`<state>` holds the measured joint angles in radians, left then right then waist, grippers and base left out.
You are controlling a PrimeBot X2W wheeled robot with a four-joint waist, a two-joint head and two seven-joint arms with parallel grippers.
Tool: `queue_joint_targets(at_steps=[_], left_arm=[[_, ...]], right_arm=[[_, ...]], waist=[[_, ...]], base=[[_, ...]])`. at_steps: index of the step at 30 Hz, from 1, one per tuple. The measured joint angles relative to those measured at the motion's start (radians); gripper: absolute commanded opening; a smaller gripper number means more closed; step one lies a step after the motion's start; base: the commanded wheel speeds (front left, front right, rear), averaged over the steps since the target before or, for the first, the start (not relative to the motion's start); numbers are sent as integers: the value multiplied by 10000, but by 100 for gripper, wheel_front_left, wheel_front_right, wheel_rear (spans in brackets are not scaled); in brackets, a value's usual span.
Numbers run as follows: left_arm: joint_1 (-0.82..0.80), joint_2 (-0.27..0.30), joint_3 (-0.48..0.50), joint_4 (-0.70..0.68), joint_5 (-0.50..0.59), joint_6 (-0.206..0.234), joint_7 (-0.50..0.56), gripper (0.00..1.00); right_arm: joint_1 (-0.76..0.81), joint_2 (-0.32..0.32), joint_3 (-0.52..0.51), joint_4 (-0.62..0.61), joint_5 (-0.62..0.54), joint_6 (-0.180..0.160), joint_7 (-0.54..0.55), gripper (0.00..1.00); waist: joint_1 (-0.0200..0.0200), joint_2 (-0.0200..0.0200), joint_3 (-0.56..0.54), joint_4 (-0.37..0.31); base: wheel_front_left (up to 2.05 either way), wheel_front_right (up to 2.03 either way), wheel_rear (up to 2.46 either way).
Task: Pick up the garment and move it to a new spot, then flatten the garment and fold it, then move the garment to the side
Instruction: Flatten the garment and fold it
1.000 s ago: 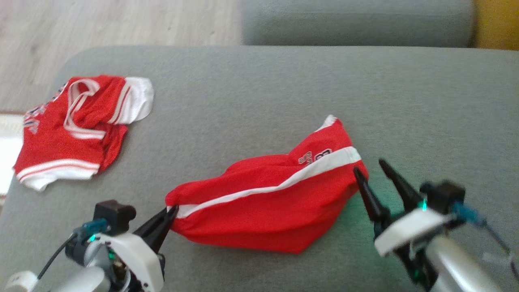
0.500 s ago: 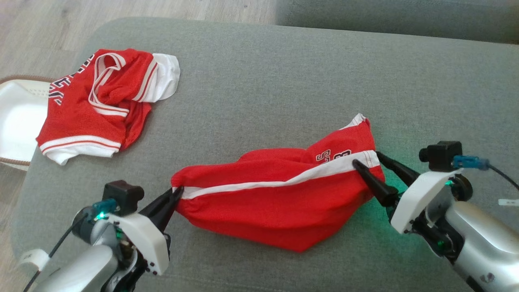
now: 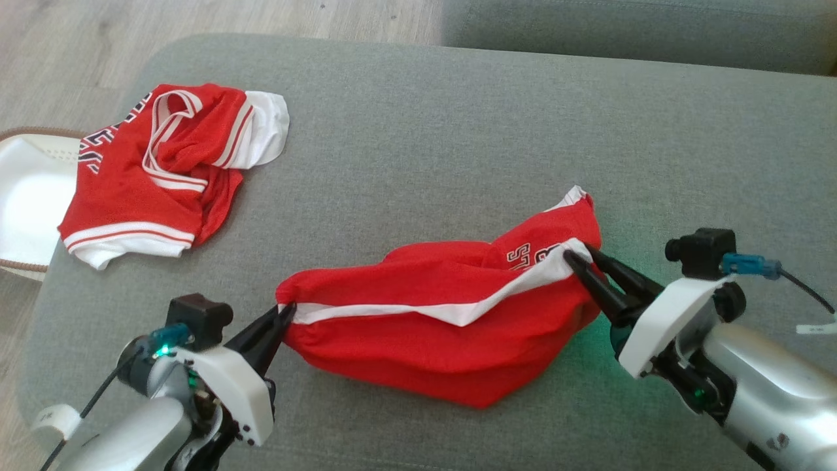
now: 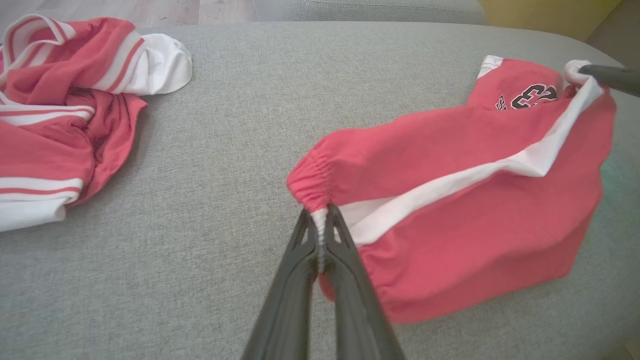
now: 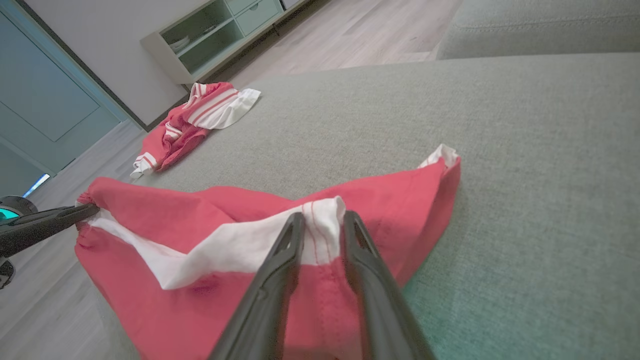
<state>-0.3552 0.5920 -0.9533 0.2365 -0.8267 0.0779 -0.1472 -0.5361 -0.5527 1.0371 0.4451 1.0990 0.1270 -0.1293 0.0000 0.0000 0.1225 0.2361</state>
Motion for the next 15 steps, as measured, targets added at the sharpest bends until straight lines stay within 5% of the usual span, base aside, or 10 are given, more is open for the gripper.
queue_joint_targets(at_steps=[2,3,4,10,15], left_arm=[[0,0,-4,17,0,-2,0,0],[0,0,-8,29,0,-4,0,0],[0,2,-8,42,0,-4,0,0],[39,58,144,-69,-178,-8,-320,0],[-10,50,648,-527,-671,-456,-529,0]], right_arm=[[-164,-17,180,52,17,0,-234,27],[-244,-31,286,56,25,0,-311,5],[-321,-48,399,54,27,0,-397,0],[-590,-217,798,31,190,0,-878,0],[-908,-351,360,-155,192,0,-1126,0]], waist=[[0,0,-26,5],[0,0,-49,1],[0,0,-73,-8],[0,0,-206,-198],[0,0,-256,-583]], base=[[0,0,0],[0,0,0],[0,0,0],[0,0,0],[0,0,0]])
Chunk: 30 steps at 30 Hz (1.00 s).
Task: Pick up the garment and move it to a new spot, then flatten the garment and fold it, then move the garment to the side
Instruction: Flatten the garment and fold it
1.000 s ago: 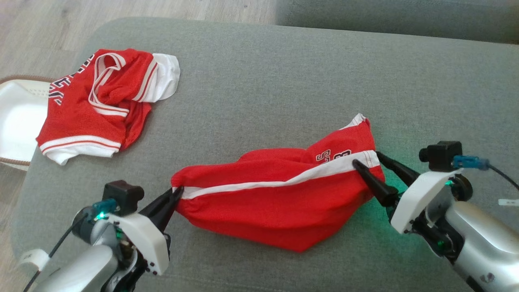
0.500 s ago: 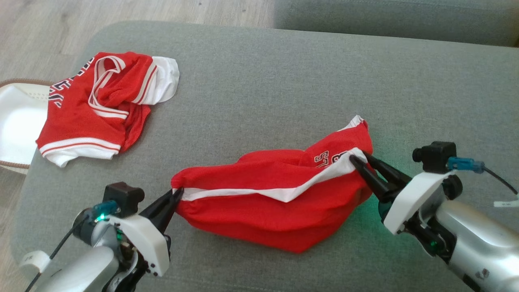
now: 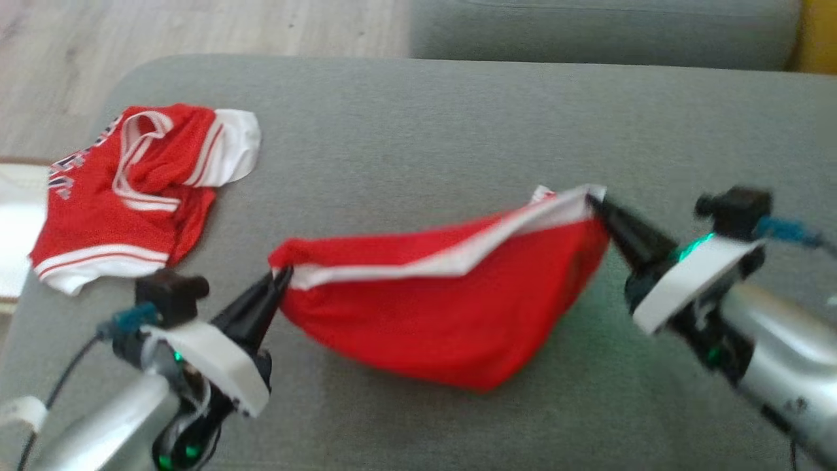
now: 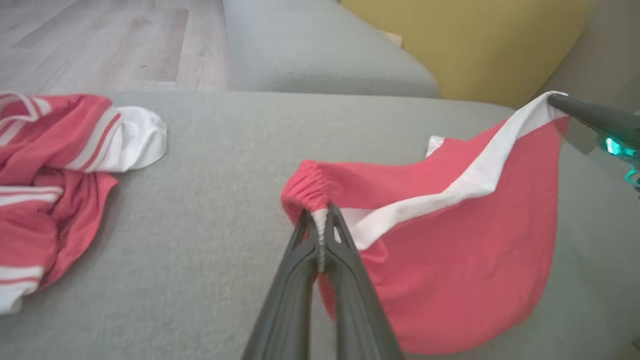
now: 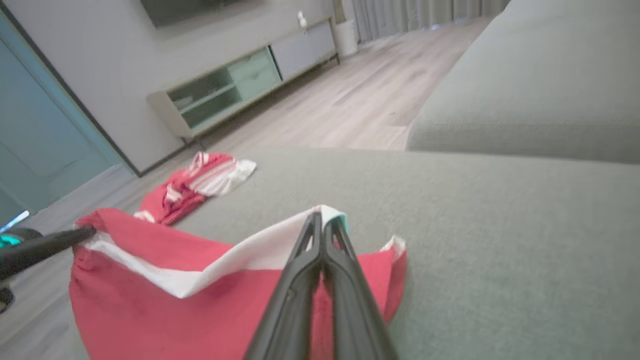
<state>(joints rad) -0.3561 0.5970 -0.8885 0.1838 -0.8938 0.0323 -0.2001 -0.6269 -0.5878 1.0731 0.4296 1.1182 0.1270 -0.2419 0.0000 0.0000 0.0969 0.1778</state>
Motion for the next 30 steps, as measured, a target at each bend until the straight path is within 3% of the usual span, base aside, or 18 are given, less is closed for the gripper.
queue_joint_targets(at_steps=[3,5,10,16,21,26,30], left_arm=[[-515,-36,314,-290,-274,-339,-36,0],[-1901,-188,617,-418,-502,-763,301,0],[-4307,-656,920,-221,-556,-1051,963,0],[-7634,-1848,1022,1267,-169,-1394,1262,0],[-9560,-2809,928,2416,612,-1559,165,0],[-9638,-3104,334,3517,1058,-1569,-408,0],[-7924,-2957,-485,4111,1246,-1622,-493,0]], right_arm=[[-389,-104,-1032,-362,-36,0,-58,0],[-1213,-387,-1837,-523,-456,0,-63,0],[-2682,-589,-2460,-537,-930,0,-84,0],[-5172,-794,-3218,33,-1601,0,-94,0],[-6320,-1097,-4134,40,-2173,0,-148,0],[-5959,-1208,-4242,-222,-2481,0,-151,0],[-4319,-943,-3636,-516,-2464,0,-150,0]], waist=[[0,0,62,-381],[0,0,257,-809],[0,0,717,-1393],[0,0,1654,-2248],[0,0,2347,-2936],[1,0,2708,-3450],[1,0,2780,-3600]], base=[[0,0,0],[0,0,0],[0,0,0],[0,0,0],[0,0,0],[0,0,0],[0,0,0]])
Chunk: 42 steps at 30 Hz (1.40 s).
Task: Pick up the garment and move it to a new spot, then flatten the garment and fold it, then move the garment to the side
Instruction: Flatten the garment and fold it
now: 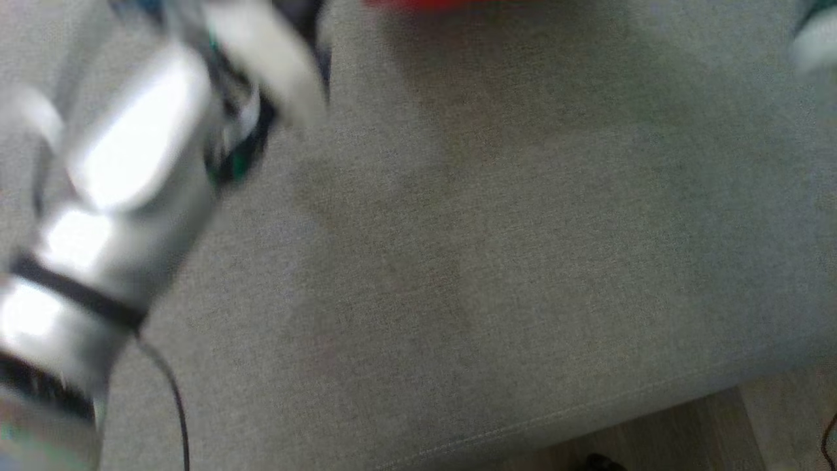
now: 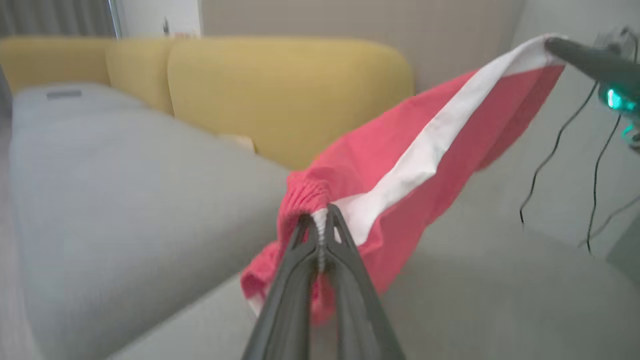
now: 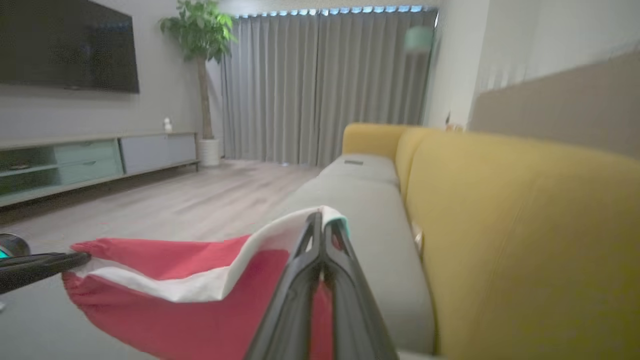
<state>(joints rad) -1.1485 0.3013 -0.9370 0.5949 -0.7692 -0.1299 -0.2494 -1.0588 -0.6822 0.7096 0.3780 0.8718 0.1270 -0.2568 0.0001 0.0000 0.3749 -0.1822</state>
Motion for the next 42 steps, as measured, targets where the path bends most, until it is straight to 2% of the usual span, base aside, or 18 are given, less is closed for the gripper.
queue_joint_targets(at_steps=[3,6,10,15,20,27,28,29,30,31,32,33,36,37,40,42], left_arm=[[1896,199,67,-211,253,-10,0,0],[3597,251,715,-966,947,-10,0,0],[5571,203,1582,-2067,2025,13,0,0],[8004,203,2320,-3016,3258,247,0,0],[9450,192,2719,-3749,4167,337,0,0],[10593,-4,2673,-4036,4192,230,0,0],[10700,-38,2633,-4033,4025,213,0,25],[10773,-84,2596,-4006,3770,142,8,86],[10833,-159,2579,-4008,3444,121,31,100],[10867,-245,2575,-4065,3020,84,117,100],[10871,-288,2571,-4213,2543,65,268,100],[10864,-305,2562,-4489,2040,63,453,100],[10774,-245,2604,-5735,48,58,1118,100],[10774,-245,2604,-5735,48,58,1118,100],[10226,-153,3277,-6355,-1066,98,1532,100],[9584,-127,3791,-6130,-1662,359,2057,100]], right_arm=[[1578,132,336,-111,125,0,4,0],[2841,96,278,-424,245,0,4,0],[4428,-211,98,-1035,370,0,4,0],[6589,-512,182,-1691,614,0,75,0],[7857,-817,54,-2357,612,0,621,0],[9728,-1496,-648,-3365,688,0,1837,0],[9949,-1580,-790,-3467,700,0,2004,0],[10127,-1645,-941,-3507,694,0,2167,0],[10279,-1674,-1151,-3498,650,0,2332,0],[10395,-1678,-1383,-3448,535,0,2539,12],[10495,-1674,-1615,-3404,437,0,2763,77],[10579,-1647,-1852,-3363,307,0,2894,100],[10720,-1369,-2556,-3544,-82,0,3175,100],[10720,-1369,-2556,-3544,-82,0,3175,100],[10733,-911,-3106,-3818,-506,0,3381,100],[10742,-665,-3373,-3962,-800,0,3561,100]], waist=[[0,0,-21,80],[0,0,-135,221],[0,0,-464,400],[0,0,-1032,510],[0,1,-1529,570],[-1,1,-1731,753],[-1,1,-1714,768],[-1,1,-1695,776],[-1,1,-1671,779],[-1,1,-1646,776],[-1,1,-1622,767],[-1,0,-1602,754],[-1,1,-1516,717],[-1,1,-1516,717],[-1,1,-1391,698],[-1,0,-1295,680]], base=[[0,0,0],[0,0,0],[0,0,0],[0,0,0],[0,0,0],[0,0,0],[0,0,0],[0,0,0],[0,0,0],[0,0,0],[0,0,0],[0,0,0],[0,0,0],[0,0,0],[0,0,0],[0,0,0]])
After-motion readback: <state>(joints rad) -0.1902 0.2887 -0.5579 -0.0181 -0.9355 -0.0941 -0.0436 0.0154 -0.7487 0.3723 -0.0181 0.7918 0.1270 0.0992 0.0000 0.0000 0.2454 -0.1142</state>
